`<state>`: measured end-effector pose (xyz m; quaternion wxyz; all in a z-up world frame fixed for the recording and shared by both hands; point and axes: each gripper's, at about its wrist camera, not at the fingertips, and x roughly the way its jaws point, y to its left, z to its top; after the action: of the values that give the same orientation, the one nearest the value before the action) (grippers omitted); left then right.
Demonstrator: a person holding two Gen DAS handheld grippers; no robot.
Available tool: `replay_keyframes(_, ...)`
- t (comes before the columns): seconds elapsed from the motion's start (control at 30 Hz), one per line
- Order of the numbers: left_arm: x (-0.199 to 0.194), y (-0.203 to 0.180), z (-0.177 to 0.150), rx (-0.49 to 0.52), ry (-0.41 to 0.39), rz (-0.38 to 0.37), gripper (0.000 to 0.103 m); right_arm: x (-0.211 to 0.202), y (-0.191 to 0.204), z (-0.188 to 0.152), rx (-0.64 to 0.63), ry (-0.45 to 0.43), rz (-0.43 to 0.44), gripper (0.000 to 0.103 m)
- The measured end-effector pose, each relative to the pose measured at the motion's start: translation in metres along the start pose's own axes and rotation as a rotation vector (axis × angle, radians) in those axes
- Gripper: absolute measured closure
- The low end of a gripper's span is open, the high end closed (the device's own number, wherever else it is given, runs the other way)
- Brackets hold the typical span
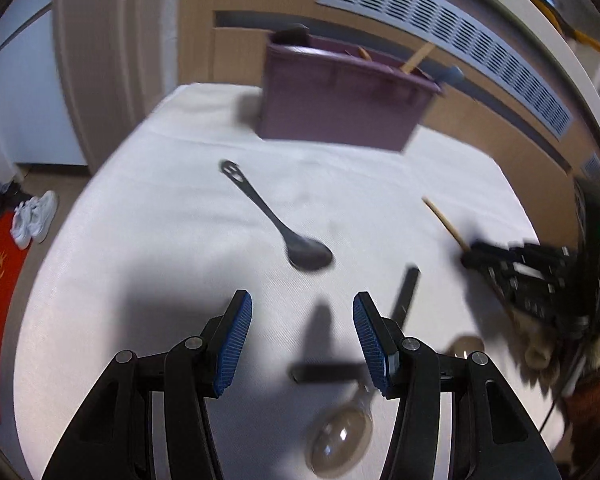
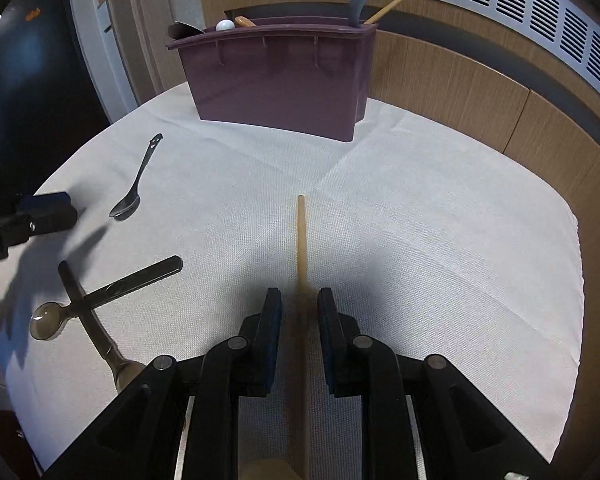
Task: Organize utensils
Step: 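Withdraw both tools from the caddy toward the remaining utensils, then grasp the metal spoon with the left tool while the right tool grasps a single wooden chopstick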
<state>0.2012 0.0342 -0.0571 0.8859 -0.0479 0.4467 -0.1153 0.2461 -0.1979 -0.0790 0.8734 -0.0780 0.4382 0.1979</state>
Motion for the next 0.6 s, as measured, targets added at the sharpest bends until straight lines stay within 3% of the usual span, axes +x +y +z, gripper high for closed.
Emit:
replay_keyframes(0.07,-0.001,-0.007,-0.006,0.028,0.018,-0.003,0.049,-0.001,0.000,0.000,0.000,-0.007,0.002,0.086)
replay_keyframes(0.13,-0.005,-0.014,-0.011,0.045,0.035,-0.001,0.049,-0.004,0.002,-0.001,-0.010,-0.009,-0.013,0.096)
replay_keyframes(0.23,-0.014,-0.023,-0.017,0.055,0.066,-0.021,0.049,-0.010,0.004,-0.003,-0.015,-0.014,0.006,0.097)
replay_keyframes(0.37,-0.004,-0.028,-0.023,-0.008,0.202,-0.085,0.049,-0.015,0.006,0.000,-0.016,-0.036,0.009,0.097)
replay_keyframes(0.43,0.003,-0.027,-0.022,-0.049,0.230,-0.123,0.049,-0.018,0.007,0.002,-0.018,-0.046,0.013,0.097)
replay_keyframes(0.6,0.021,-0.026,-0.005,-0.125,0.192,-0.113,0.049,-0.021,0.009,0.003,-0.030,-0.061,0.005,0.097)
